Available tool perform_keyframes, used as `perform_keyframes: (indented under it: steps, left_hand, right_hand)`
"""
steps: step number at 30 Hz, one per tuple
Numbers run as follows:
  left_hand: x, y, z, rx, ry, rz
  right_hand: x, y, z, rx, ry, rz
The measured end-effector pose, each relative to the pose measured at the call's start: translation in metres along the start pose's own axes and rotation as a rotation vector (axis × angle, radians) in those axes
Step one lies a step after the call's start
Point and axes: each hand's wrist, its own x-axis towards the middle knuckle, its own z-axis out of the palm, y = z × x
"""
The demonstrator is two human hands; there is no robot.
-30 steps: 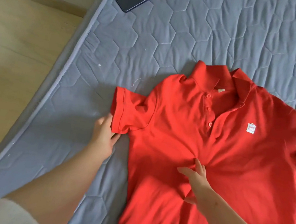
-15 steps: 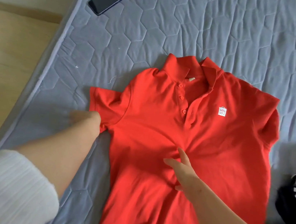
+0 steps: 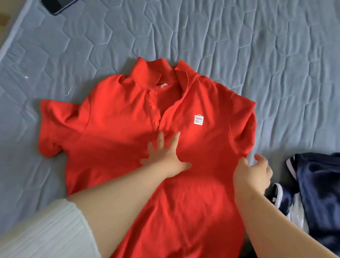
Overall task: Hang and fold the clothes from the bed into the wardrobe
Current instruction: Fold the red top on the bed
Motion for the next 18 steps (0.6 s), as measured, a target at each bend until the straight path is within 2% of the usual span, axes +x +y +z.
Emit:
perform_keyframes:
  steps: [5, 7, 12, 18]
  left_hand:
    - [0.021, 0.016, 0.017, 0.135, -0.065, -0.093]
    - [0.022, 0.019, 0.024, 0.157, -0.057, -0.114]
    - [0.019, 0.021, 0.032, 0.247, 0.024, -0.136]
    - [0.021, 0.019, 0.035, 0.281, 0.064, -0.114]
  right_hand:
    - [0.056, -0.005, 0.003, 0.458, -0.176, 0.141]
    - [0.069, -0.007, 0.003, 0.523, -0.238, 0.235]
    - [0.078, -0.018, 0.005, 0.532, -0.562, 0.396]
    - [0.09, -0.033, -0.001, 0.362, -0.821, 0.349]
